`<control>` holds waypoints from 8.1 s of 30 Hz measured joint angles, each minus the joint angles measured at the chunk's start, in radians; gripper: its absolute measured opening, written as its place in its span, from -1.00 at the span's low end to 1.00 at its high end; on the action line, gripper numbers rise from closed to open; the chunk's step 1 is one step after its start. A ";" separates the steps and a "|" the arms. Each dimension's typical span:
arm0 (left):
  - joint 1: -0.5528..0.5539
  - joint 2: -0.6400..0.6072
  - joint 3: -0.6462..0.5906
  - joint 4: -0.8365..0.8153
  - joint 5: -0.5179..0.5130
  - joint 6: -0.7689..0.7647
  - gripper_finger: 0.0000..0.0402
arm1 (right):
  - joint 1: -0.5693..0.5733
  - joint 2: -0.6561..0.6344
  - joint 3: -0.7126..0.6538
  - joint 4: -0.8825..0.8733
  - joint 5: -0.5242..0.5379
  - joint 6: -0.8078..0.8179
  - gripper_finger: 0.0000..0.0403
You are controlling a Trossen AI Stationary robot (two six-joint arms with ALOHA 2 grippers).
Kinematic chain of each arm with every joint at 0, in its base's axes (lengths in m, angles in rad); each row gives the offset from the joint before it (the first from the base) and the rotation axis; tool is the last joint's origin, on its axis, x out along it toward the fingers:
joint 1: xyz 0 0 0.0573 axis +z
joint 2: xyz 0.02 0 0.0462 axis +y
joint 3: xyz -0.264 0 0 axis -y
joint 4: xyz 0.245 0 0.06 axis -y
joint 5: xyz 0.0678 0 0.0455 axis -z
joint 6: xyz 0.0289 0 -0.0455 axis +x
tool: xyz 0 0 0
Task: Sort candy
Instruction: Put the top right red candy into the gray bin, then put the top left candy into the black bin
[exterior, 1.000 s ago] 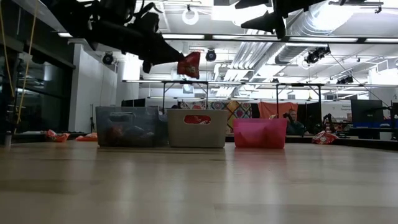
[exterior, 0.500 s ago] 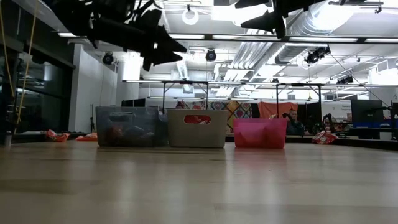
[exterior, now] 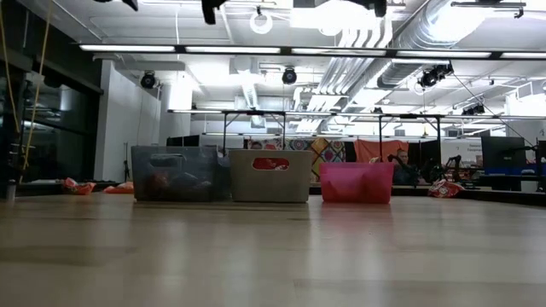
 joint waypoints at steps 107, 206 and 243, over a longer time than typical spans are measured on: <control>-0.010 -0.051 -0.018 0.001 -0.113 -0.179 -0.01 | -0.158 0.368 -0.027 0.235 -0.297 0.151 -0.98; 0.648 0.296 -0.181 -0.844 -0.219 -0.399 -0.02 | -0.255 0.116 -0.023 0.001 -0.352 0.214 0.32; 0.538 0.395 -0.178 -0.829 -0.370 -0.511 -0.72 | -0.255 0.116 -0.023 0.002 -0.352 0.211 0.32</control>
